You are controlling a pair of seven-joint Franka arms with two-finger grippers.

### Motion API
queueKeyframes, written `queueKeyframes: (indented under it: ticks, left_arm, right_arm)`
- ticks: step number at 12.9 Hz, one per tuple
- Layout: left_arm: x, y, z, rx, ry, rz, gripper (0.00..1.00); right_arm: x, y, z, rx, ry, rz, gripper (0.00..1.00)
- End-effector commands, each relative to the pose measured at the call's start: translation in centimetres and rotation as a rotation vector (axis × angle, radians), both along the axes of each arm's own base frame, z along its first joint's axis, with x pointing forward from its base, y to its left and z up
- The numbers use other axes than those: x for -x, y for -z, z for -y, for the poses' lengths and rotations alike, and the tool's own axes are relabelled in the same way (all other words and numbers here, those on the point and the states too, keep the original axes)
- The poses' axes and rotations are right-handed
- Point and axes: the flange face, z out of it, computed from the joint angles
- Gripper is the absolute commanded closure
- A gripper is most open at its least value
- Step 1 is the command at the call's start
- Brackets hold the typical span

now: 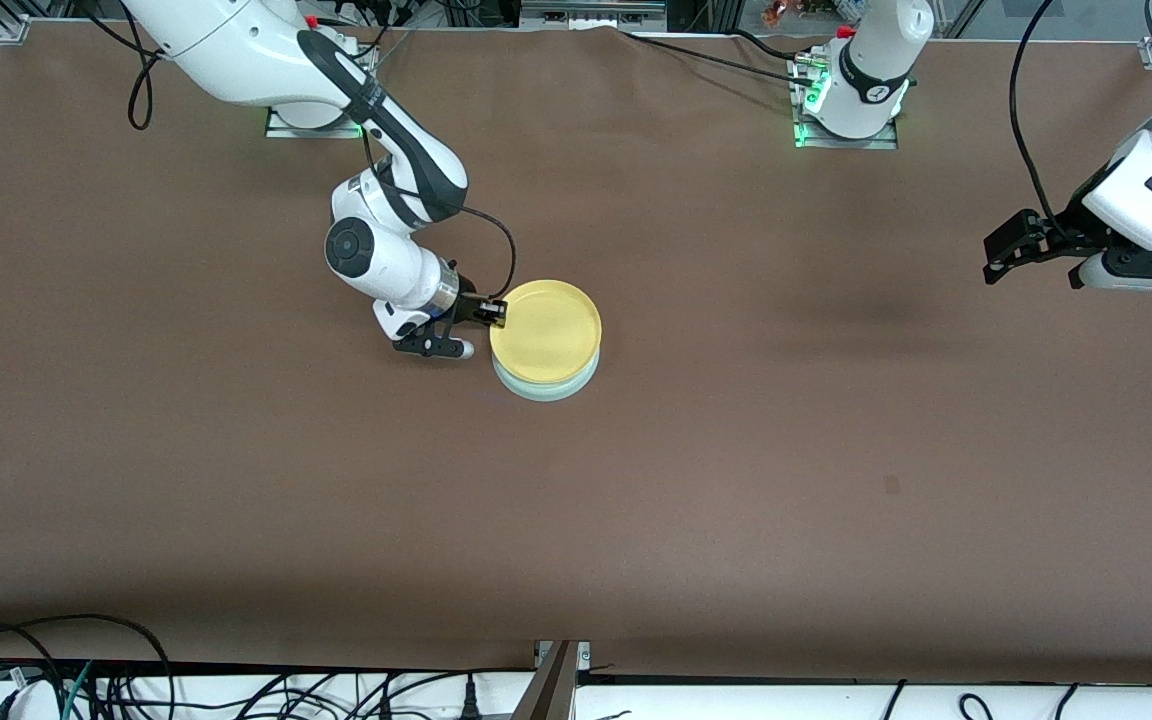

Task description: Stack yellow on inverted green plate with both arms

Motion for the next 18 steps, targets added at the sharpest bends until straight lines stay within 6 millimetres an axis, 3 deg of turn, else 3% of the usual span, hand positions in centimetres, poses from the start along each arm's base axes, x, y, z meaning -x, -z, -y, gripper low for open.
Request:
queueKeyframes:
  ticks: [1, 3, 4, 6, 9, 13, 14, 15, 18]
  left_arm:
    - [0.2, -1.4, 1.5, -0.026, 0.017, -0.04, 0.0]
    - [-0.3, -1.2, 1.7, -0.025, 0.022, -0.047, 0.0]
    - [-0.6, -0.7, 1.7, -0.027, 0.019, -0.053, 0.0]
    - [-1.4, -0.8, 1.9, -0.025, 0.022, -0.045, 0.0]
    - [-1.8, -1.0, 2.0, -0.022, 0.024, -0.04, 0.0]
    - [-1.9, -0.9, 2.0, -0.022, 0.024, -0.042, 0.0]
    - [-2.0, -0.8, 1.9, -0.023, 0.028, -0.045, 0.0]
    - [-1.9, -1.0, 1.9, -0.022, 0.03, -0.041, 0.0]
    - [-2.2, -2.3, 2.3, -0.052, 0.047, -0.009, 0.0]
  right_arm:
    - [-2.3, -1.2, 1.3, -0.008, 0.04, 0.03, 0.0]
    - [-5.0, -4.0, 3.0, 0.019, 0.033, 0.004, 0.0]
    - [-8.9, -8.1, 5.1, 0.046, 0.008, -0.06, 0.0]
    - [-12.9, -13.1, 9.0, 0.097, -0.08, -0.089, 0.0]
    - [-16.4, -15.3, 18.1, 0.162, -0.16, -0.052, 0.0]
    - [-17.7, -18.5, 30.0, 0.216, -0.218, -0.085, 0.0]
    - [-17.7, -19.5, 32.1, 0.223, -0.227, -0.091, 0.0]
    - [-17.5, -20.4, 33.2, 0.23, -0.232, -0.097, 0.0]
    - [-15.2, -27.0, 35.7, 0.308, -0.22, -0.054, 0.0]
